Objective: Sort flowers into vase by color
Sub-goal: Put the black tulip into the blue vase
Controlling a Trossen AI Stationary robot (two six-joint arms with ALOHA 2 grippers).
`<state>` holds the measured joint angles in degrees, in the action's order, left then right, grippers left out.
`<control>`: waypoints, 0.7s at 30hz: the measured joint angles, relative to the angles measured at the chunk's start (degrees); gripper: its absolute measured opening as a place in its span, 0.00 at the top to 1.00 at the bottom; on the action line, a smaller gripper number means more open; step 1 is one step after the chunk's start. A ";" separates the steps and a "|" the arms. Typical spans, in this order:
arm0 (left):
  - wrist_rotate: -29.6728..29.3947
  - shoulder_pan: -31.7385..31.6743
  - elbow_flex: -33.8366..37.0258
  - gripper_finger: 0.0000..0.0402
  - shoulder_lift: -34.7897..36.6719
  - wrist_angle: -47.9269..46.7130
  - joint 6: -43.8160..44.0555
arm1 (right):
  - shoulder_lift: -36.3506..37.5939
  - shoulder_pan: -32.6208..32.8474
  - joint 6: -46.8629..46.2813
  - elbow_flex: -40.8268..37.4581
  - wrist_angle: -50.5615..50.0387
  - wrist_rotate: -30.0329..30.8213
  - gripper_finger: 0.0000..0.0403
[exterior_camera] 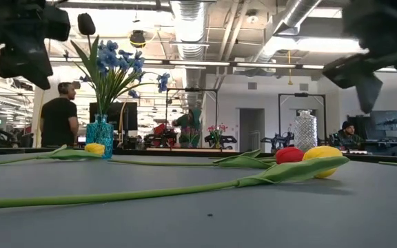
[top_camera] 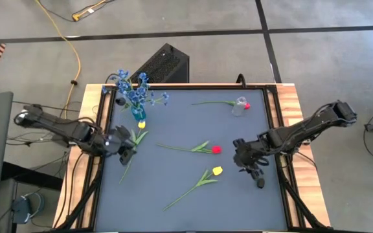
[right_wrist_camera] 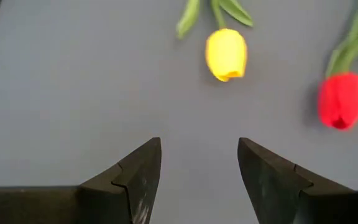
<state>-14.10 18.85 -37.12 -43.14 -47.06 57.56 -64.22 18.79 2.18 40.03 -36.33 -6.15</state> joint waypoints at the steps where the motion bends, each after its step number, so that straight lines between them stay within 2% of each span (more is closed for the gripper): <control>1: -1.01 1.24 0.00 0.61 -0.73 0.85 -0.22 | -0.45 0.87 1.49 0.02 0.37 0.02 0.41; 8: -5.32 3.69 0.00 0.61 -4.40 2.89 -1.89 | -7.05 5.75 18.58 2.83 -2.32 3.17 0.41; 16: -7.14 3.69 0.00 0.61 -6.98 2.87 -1.36 | -20.55 9.48 31.34 9.48 -21.73 9.05 0.41; 21: -8.28 3.67 0.00 0.61 -7.98 2.97 -1.31 | -28.08 10.51 32.86 9.86 -34.11 7.96 0.41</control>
<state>-22.38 22.52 -37.12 -51.12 -44.09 56.25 -92.30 29.30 35.03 49.89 -70.43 1.81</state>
